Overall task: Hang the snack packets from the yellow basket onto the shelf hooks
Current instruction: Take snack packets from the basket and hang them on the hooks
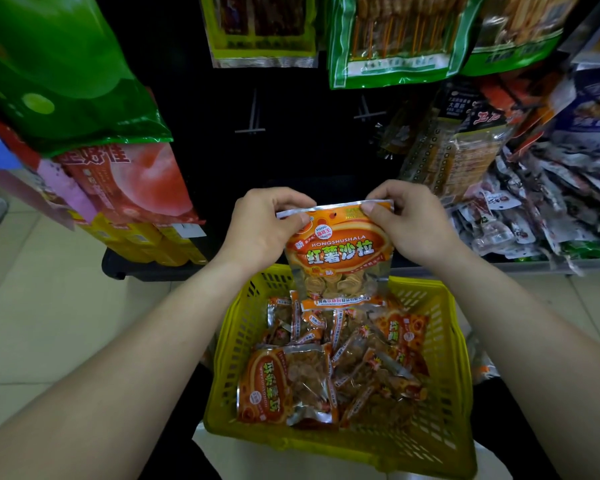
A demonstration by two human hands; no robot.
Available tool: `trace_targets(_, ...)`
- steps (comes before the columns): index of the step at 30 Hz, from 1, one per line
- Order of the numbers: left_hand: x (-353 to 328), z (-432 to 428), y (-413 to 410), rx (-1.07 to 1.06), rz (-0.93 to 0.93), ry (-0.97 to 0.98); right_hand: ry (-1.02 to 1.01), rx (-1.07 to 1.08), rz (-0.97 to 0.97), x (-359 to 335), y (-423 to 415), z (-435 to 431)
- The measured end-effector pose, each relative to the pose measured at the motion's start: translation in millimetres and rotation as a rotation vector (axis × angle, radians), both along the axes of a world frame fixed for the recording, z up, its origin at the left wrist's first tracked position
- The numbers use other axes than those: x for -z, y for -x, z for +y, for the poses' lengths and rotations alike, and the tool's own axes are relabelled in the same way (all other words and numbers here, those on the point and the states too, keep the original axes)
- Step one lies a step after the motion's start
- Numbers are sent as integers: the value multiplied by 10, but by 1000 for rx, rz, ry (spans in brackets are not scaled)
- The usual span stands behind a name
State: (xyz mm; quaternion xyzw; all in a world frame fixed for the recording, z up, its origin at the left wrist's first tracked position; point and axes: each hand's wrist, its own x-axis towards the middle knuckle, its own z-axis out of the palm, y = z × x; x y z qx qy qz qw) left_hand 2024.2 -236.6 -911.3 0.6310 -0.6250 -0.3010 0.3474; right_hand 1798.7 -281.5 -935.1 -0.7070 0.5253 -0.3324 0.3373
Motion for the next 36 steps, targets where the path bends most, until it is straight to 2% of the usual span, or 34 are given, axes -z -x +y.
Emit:
trace_targets(8,45,-11,-3,-23,-50,16,28,-74,128,-65,2,25)
trace_targets(13,75,-2,14,-3,-53,-16,253,-237,583,-124,-137,172)
trace_targets(16,102,14,16,15,-46,-29,232,-258,552,-61,-253,251)
trace_targets(21,166,97,-97,31,5,-25,230,-145,577,20,-370,285)
trace_targets(25,215,337,-340,-49,-44,-8,256,-107,620,-69,-474,262)
trace_targets(33,564,687,-865,-14,-244,-244,325,-37,583,-106,-562,-135)
trace_targets(36,777,550,-840,-40,-191,-279,338,-35,595,71,-668,-336)
